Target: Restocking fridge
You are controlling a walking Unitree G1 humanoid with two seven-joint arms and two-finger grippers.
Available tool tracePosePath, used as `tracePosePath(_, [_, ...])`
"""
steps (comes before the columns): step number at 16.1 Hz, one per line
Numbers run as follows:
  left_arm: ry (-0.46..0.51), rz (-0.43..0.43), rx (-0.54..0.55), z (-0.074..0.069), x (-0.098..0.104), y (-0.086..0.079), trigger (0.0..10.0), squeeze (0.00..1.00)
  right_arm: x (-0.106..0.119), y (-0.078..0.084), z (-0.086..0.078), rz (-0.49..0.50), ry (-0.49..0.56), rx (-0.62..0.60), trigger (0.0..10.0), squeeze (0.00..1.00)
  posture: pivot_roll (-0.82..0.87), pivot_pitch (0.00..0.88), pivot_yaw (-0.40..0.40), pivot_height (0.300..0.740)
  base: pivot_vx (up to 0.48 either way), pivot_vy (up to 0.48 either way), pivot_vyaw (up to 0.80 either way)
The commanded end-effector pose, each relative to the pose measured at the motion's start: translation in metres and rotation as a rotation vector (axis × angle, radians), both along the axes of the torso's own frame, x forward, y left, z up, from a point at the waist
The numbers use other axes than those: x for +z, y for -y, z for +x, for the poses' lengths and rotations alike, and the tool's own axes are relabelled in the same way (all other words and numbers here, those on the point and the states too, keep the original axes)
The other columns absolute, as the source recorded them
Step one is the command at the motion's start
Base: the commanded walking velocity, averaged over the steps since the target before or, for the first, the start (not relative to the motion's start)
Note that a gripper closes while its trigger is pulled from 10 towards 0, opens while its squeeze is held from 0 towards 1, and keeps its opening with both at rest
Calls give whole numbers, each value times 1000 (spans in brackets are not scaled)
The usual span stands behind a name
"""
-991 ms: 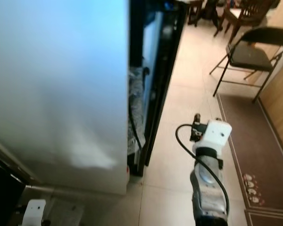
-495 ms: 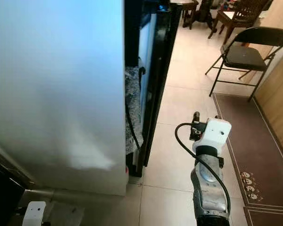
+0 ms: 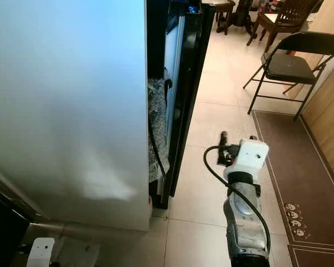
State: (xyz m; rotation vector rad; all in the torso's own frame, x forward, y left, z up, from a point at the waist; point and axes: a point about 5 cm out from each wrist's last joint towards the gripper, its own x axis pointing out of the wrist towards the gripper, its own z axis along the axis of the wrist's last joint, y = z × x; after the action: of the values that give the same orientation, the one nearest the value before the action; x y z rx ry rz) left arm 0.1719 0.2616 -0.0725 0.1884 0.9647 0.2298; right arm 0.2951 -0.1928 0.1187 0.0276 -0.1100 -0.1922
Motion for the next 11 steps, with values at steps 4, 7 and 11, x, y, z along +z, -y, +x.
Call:
tracePosePath(4, [-22, 2, 11, -6, -3, -1, 10000, 0, -4, 0, 0, -6, -29, 32, 10000, 1000, -127, 50, -30, 740, 0, 0, 0])
tracePosePath(7, [-29, 5, 16, -8, -3, -1, 10000, 0, -11, -5, 2, -56, -88, 98, 10000, 0, -129, 50, -30, 740, 86, 0, 0])
tracePosePath(11, [-32, 2, 17, -8, -4, -1, 10000, 0, -11, -3, 2, -65, -88, 89, 10000, 0, -129, 50, -32, 740, 275, 0, 0])
